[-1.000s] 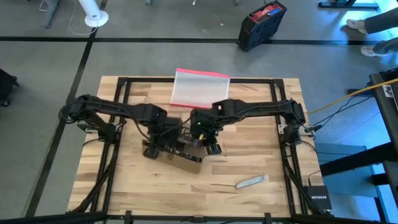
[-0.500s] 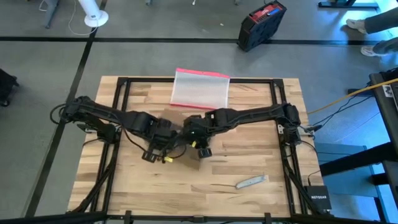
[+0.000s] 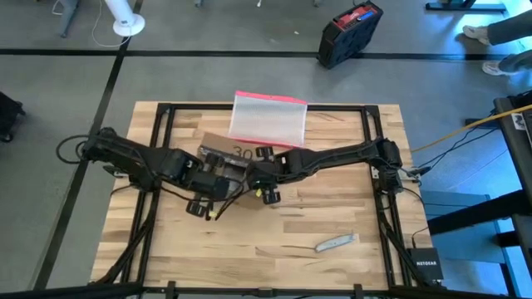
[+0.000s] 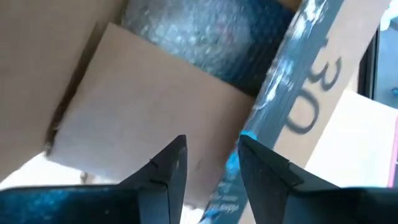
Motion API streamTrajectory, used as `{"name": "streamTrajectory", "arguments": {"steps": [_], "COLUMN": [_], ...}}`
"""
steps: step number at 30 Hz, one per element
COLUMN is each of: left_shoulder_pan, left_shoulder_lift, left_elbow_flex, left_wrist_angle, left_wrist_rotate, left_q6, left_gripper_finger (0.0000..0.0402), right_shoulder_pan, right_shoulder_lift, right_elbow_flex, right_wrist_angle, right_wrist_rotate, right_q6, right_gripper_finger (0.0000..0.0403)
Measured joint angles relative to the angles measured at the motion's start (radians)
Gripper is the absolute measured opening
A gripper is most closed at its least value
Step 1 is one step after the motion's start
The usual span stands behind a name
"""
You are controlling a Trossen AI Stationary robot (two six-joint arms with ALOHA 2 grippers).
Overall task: Unpack boxes
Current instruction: Open the cardboard box using the gray cutter
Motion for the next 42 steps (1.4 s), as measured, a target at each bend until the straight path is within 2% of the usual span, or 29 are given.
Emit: {"name": "streamTrajectory", "arguments": {"steps": [3,6,11,25,29,35,42], "left_shoulder_pan": [-0.027,-0.056,-0.099,-0.15,-0.149,-0.149,-0.148], "left_shoulder_lift": [0.0,0.0,0.0,0.0,0.0,-0.002,-0.002], "left_elbow_flex": [0.001,0.001,0.003,0.003,0.006,0.086,0.127], "left_wrist_angle": [-0.019,-0.056,-0.086,-0.067,-0.038,0.004,-0.004], "left_wrist_rotate": [-0.026,-0.069,-0.114,-0.218,-0.226,-0.263,-0.254], "left_q6": [0.003,0.01,0.008,0.031,0.039,0.089,0.099], "left_gripper_finger": [0.0,0.0,0.0,0.0,0.0,0.0,0.0], "right_shoulder_pan": [-0.001,-0.008,-0.009,-0.035,-0.039,-0.072,-0.089], "right_shoulder_lift": [-0.001,-0.006,-0.014,-0.015,-0.016,-0.015,-0.015], "right_elbow_flex": [0.0,0.0,0.0,-0.039,-0.079,-0.15,-0.129], "right_wrist_angle": [0.033,0.067,0.068,0.145,0.155,0.158,0.124], "right_wrist_rotate": [-0.019,-0.115,-0.071,-0.097,-0.054,0.005,0.126], "right_q6": [-0.006,-0.014,-0.002,-0.015,-0.015,0.028,0.048], "right_gripper_finger": [0.0136,0.0136,0.0136,0.0136,0.0136,0.0136,0.0136]}}
